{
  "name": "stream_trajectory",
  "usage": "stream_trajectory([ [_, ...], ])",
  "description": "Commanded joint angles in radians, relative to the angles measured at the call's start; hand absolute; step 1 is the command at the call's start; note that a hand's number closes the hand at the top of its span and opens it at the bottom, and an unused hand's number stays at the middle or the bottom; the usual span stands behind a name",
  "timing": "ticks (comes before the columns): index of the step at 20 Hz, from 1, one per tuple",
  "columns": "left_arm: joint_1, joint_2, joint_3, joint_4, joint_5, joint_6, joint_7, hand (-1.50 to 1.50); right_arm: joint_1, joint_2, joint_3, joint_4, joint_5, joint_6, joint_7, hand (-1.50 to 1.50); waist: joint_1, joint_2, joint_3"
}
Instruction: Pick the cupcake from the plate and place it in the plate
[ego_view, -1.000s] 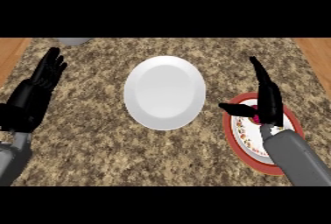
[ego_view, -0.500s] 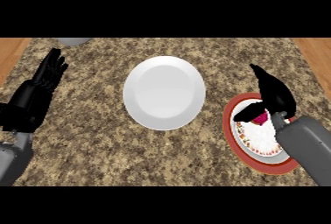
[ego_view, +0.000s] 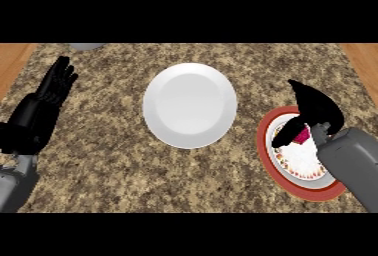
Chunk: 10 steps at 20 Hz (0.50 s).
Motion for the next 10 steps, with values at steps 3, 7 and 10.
stream_trajectory([
  [3,-0.054,-0.014,0.055,0.056,0.001,-0.048,0.012,0.0,-0.02,0.003,-0.021,0.042,0.055,0.099,0.114,-1.5,0.002,0.005,0.001],
  [7,-0.039,-0.039,0.043,0.037,-0.019,-0.053,0.027,0.0,0.023,-0.01,-0.063,0.095,0.043,0.133,0.078,-1.5,0.002,0.004,0.001],
  [10,-0.006,-0.046,0.038,-0.008,-0.046,-0.056,0.04,0.0,0.05,0.031,-0.055,0.168,0.096,0.105,0.039,-1.5,0.009,0.004,0.001],
])
